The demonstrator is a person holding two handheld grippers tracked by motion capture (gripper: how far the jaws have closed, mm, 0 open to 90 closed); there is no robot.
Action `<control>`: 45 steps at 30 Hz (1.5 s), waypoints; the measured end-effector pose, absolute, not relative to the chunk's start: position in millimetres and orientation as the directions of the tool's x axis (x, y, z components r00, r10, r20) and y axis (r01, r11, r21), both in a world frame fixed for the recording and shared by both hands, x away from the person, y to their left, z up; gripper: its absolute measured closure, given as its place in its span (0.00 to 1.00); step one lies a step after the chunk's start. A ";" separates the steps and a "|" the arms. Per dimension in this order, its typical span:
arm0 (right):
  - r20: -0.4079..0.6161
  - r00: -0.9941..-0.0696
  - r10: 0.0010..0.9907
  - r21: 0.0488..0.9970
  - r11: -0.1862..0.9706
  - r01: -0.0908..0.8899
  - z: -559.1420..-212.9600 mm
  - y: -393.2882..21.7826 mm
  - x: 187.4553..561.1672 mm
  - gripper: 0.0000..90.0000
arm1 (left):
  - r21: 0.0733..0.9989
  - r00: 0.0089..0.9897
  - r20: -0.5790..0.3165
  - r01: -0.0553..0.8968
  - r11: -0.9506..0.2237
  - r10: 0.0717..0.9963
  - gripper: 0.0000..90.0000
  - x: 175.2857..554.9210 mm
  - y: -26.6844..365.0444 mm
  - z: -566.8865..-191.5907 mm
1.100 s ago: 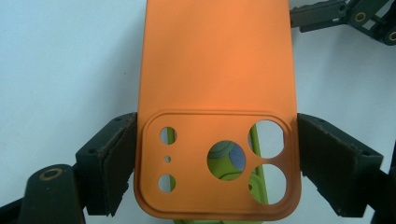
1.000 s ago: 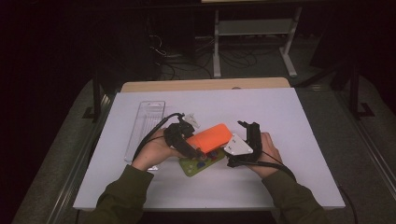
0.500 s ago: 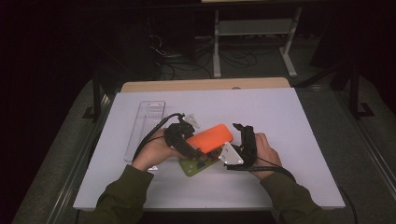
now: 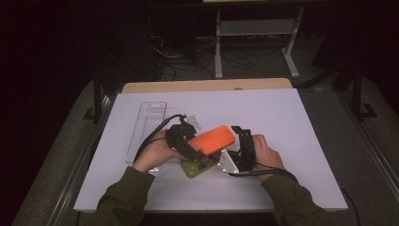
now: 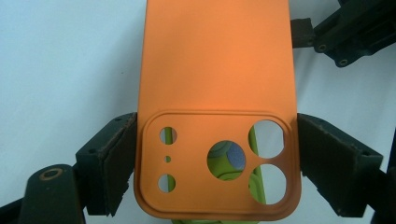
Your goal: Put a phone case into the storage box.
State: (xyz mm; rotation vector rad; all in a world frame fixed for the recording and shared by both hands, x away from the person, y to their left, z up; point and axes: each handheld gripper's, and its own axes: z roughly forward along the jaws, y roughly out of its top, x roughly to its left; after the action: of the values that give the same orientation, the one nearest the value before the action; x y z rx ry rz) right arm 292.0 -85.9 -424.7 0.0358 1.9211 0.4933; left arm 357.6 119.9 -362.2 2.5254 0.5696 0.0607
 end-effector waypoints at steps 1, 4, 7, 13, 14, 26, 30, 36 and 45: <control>-0.879 -0.403 0.254 0.355 0.914 -0.199 -426.0 -84.9 290.5 0.00 | 0.521 0.909 -0.072 0.385 -0.762 0.410 0.18 357.6 119.9 -362.3; -0.902 -0.377 0.211 0.309 0.925 -0.220 -428.4 -82.4 289.0 0.00 | 0.518 0.910 -0.071 0.384 -0.764 0.409 0.18 357.8 119.5 -363.2; -0.918 -0.350 0.185 0.279 0.930 -0.239 -430.3 -79.8 287.7 0.00 | 0.517 0.911 -0.070 0.382 -0.766 0.407 0.18 357.5 118.9 -363.9; -0.937 -0.318 0.147 0.238 0.933 -0.269 -435.2 -74.0 283.8 0.04 | 0.513 0.910 -0.070 0.383 -0.768 0.408 0.18 357.5 117.9 -364.9; -0.940 -0.313 0.132 0.224 0.934 -0.279 -435.9 -73.6 283.1 0.05 | 0.514 0.910 -0.071 0.385 -0.767 0.409 0.18 357.4 117.7 -365.2; -0.966 -0.251 0.066 0.147 0.936 -0.319 -439.8 -66.7 276.4 0.19 | 0.505 0.911 -0.069 0.383 -0.773 0.406 0.18 357.1 116.6 -366.2; -0.968 -0.249 0.028 0.112 0.937 -0.331 -441.8 -63.8 273.6 0.29 | 0.507 0.911 -0.070 0.383 -0.772 0.406 0.18 356.7 116.1 -366.4; -0.969 -0.247 0.014 0.098 0.938 -0.332 -442.5 -61.4 271.1 0.40 | 0.508 0.911 -0.072 0.384 -0.771 0.407 0.18 356.3 115.6 -367.1; -0.965 -0.261 -0.014 0.074 0.943 -0.324 -443.1 -59.4 268.5 0.58 | 0.501 0.913 -0.068 0.380 -0.777 0.402 0.18 356.0 114.9 -366.8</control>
State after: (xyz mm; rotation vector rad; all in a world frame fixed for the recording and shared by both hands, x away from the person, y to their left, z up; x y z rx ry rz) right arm 268.5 -59.4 -443.1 -0.2501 1.8170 0.3009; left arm 356.0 114.9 -366.8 2.5512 0.5618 0.0579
